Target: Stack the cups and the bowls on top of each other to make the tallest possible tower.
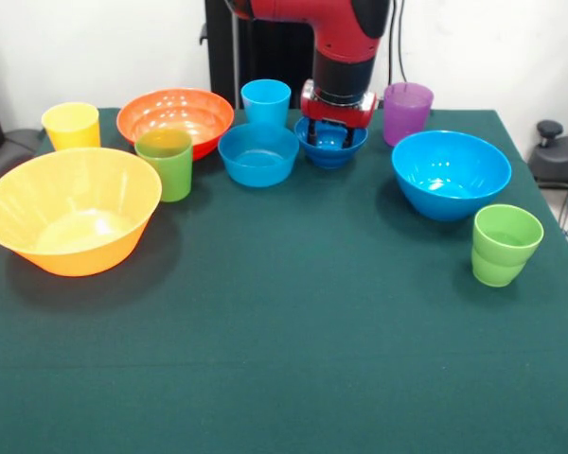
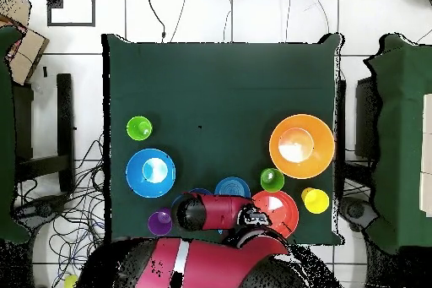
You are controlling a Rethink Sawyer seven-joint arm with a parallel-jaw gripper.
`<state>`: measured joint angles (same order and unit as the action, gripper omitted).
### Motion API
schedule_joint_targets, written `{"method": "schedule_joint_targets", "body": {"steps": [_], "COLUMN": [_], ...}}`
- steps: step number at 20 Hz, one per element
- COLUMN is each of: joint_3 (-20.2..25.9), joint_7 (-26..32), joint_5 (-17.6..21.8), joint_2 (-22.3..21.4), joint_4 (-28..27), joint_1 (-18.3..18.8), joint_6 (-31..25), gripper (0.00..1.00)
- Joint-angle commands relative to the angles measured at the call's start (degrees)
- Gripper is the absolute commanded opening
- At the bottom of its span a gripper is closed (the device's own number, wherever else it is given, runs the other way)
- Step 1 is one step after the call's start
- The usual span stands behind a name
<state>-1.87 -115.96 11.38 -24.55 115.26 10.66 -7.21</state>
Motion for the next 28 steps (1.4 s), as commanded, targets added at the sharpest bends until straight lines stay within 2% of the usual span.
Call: {"method": "schedule_joint_targets", "body": {"steps": [1, 12, 19, 28], "joint_3": [6.5, 8.7, 7.7, 7.5], "joint_7": [0.1, 0.6, -0.8, -2.2], "joint_5": [3.0, 5.7, 5.6, 3.9], "joint_2": [6.6, 7.0, 5.9, 2.5], "joint_4": [-17.0, -18.7, -19.3, -17.1], "joint_1": [3.1, 5.2, 3.8, 3.1], "joint_6": [5.0, 3.3, 1.6, -2.0], "gripper": [1.00, 1.00, 1.00, 1.00]}}
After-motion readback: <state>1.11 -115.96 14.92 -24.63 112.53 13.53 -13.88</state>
